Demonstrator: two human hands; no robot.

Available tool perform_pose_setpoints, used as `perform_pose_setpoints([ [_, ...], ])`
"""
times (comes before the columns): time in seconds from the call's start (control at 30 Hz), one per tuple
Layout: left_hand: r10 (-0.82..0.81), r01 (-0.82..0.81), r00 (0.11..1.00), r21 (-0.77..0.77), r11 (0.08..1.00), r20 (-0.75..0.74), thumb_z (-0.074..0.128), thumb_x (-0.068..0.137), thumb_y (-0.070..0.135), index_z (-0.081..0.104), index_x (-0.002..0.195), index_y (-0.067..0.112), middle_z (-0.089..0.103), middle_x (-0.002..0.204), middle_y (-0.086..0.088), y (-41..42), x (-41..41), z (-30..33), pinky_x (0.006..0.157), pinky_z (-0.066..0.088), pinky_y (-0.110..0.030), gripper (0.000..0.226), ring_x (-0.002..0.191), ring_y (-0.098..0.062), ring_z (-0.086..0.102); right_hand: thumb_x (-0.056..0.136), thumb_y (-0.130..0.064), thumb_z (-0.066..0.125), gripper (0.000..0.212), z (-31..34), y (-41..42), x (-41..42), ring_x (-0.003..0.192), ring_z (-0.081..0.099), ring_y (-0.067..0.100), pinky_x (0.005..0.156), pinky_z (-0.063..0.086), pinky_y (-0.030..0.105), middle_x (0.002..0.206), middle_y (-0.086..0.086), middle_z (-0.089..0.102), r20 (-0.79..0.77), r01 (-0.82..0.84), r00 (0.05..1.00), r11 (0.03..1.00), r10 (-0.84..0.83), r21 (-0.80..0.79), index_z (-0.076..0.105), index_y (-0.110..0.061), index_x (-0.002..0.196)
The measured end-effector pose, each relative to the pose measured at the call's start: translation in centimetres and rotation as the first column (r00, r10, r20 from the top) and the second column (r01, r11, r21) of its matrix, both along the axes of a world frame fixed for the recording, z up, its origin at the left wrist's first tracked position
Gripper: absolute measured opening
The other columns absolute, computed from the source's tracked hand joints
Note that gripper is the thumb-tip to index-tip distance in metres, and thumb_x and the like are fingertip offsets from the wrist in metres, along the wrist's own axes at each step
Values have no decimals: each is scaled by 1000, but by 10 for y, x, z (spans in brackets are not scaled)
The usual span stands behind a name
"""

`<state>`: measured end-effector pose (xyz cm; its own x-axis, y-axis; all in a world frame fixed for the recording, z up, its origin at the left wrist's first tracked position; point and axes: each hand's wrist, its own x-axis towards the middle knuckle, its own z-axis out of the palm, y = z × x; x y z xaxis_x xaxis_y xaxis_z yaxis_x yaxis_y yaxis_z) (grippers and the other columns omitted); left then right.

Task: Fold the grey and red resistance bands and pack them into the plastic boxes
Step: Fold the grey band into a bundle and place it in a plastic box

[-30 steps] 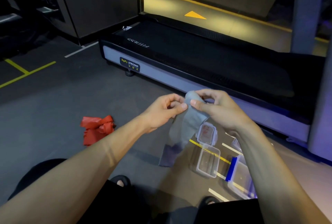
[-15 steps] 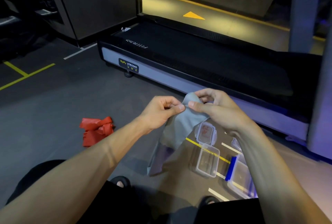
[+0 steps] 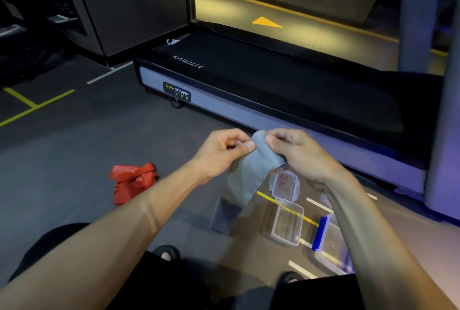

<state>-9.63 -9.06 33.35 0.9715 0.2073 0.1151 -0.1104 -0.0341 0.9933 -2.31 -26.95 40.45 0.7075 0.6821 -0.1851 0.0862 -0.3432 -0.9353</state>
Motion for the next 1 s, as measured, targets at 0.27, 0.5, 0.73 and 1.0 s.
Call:
perform_pose_setpoints([
  [0.27, -18, 18, 1000, -9, 1000, 4, 71, 95, 17, 69, 89, 11, 69, 82, -4, -5, 1, 2, 73, 45, -23, 9, 76, -10, 59, 87, -44, 69, 30, -5, 3, -4, 99, 72, 32, 88, 56, 56, 102, 11, 77, 83, 47, 996, 999, -45, -21, 74, -19, 103],
  [0.5, -89, 90, 995, 32, 995, -37, 69, 96, 13, 71, 95, 16, 70, 80, 7, 0, 0, -2, 78, 49, -22, 4, 79, -7, 62, 93, -30, 74, 28, -7, 1, 3, 88, 75, 20, 90, 57, 49, 95, 3, 79, 74, 100, 992, 995, -100, -6, 66, -12, 114],
  [0.73, 20, -20, 1000, 103, 994, -1, 69, 94, 6, 69, 85, 17, 71, 72, 12, -3, 2, 1, 69, 47, -14, 14, 69, 3, 61, 94, -36, 72, 18, -6, 1, 4, 78, 70, 16, 80, 53, 42, 84, 0, 78, 113, 105, 988, 994, -100, -35, 71, -18, 97],
  [1.0, 26, -28, 999, 105, 994, 21, 70, 94, 5, 63, 88, 10, 65, 60, 17, -4, 0, 3, 62, 40, -10, 9, 58, 8, 53, 96, -54, 58, 39, -5, 2, 3, 72, 61, 17, 64, 53, 33, 82, 7, 70, 204, 58, 978, 991, -32, -120, 75, -18, 94],
])
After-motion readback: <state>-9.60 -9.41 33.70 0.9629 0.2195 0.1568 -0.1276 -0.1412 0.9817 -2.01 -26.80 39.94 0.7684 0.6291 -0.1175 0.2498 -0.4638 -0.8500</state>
